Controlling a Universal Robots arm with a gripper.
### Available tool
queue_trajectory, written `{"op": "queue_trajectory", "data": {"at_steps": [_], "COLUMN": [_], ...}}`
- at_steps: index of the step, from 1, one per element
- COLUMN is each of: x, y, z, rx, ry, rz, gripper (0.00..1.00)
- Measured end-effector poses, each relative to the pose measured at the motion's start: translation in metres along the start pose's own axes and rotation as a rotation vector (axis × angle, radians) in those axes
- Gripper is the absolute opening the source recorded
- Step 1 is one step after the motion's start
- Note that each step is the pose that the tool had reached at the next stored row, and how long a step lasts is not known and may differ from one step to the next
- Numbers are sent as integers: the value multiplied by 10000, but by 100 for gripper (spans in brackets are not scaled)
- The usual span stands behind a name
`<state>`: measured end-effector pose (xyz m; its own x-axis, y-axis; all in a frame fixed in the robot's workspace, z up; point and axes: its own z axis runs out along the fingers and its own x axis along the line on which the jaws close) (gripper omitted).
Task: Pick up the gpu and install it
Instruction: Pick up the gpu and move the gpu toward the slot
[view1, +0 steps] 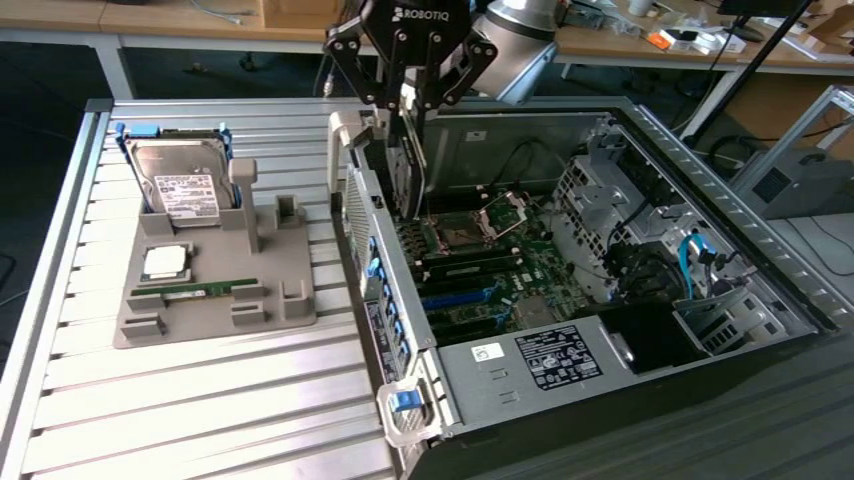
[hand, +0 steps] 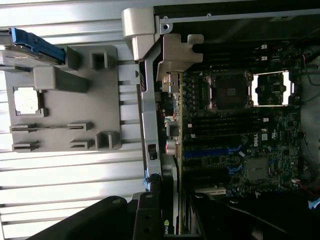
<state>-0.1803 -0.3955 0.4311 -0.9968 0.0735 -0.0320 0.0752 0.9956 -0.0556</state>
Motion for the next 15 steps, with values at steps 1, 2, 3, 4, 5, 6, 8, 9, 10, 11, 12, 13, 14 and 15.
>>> {"op": "queue_trajectory", "data": {"at_steps": [1, 2, 3, 4, 5, 6, 8, 9, 10, 11, 12, 13, 14, 15], "x": [-13, -24, -37, -45, -52, -62, -80, -87, -96, -108, -119, -125, -135, -144], "y": [1, 2, 3, 3, 4, 5, 6, 6, 7, 8, 9, 9, 10, 11], "z": [2, 2, 4, 5, 6, 7, 9, 9, 11, 12, 13, 13, 15, 15], "rx": [0, 2, 1, 2, 2, 3, 4, 4, 4, 5, 6, 6, 7, 8], "ry": [-1, 0, 0, 0, 0, 0, 0, 0, -1, -1, -1, -1, -1, -1], "rz": [0, 0, 0, -1, 0, 0, 0, 0, 0, 0, 0, 0, 0, 0], "gripper": [27, 27, 27, 27, 27, 27, 27, 27, 27, 27, 27, 27, 27, 27]}}
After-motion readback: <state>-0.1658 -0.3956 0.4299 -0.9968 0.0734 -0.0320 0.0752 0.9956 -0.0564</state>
